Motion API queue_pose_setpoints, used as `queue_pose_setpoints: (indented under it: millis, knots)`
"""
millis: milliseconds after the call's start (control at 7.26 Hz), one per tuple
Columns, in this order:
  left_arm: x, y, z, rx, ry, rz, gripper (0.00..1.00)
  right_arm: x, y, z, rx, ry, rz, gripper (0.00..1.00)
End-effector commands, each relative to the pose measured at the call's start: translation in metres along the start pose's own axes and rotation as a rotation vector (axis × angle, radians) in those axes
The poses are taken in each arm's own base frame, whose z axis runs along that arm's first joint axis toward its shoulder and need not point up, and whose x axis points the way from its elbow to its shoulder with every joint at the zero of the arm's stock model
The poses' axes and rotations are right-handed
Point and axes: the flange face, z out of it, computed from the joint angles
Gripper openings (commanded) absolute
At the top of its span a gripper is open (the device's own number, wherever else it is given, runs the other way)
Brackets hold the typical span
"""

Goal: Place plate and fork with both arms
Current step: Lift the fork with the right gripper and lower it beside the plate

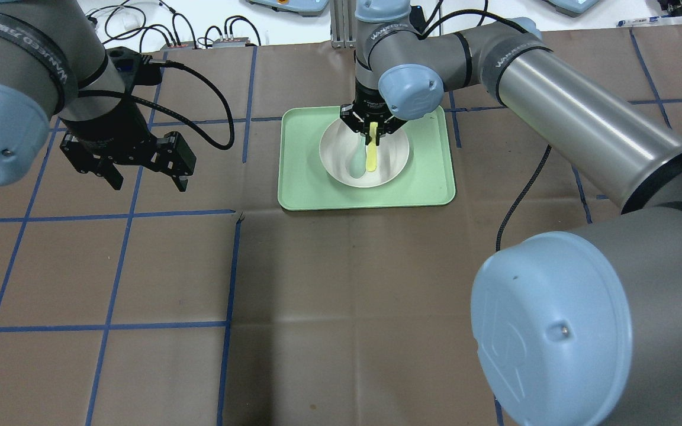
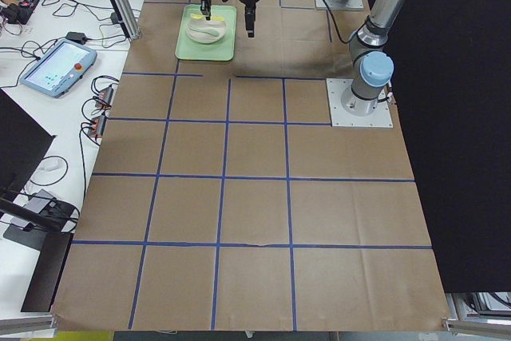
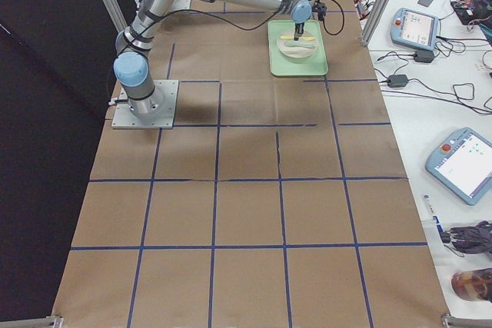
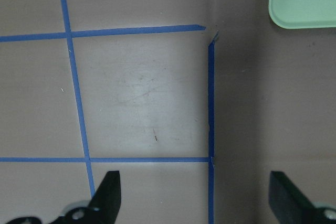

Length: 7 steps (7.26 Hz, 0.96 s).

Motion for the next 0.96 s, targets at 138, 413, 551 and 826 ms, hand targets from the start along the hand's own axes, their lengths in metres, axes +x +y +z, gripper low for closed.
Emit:
queue_pose_setpoints:
  millis: [138,413,551,826]
  knots:
    - [0.000,-0.001,0.001,-0.002,0.000,0.000,1.00,0.070,-0.016,-0.024,-0.027,0.021,-0.034,0.02]
    - [0.000,0.000,0.000,0.000,0.000,0.000,1.00,0.103,-0.020,-0.006,-0.055,0.023,-0.062,0.02]
    - [0.000,-0.001,0.001,-0.002,0.000,0.000,1.00,0.111,-0.022,0.012,-0.079,0.021,-0.054,0.02]
    - [0.000,-0.001,0.001,-0.002,0.000,0.000,1.00,0.113,-0.038,0.066,-0.087,0.021,-0.054,0.03]
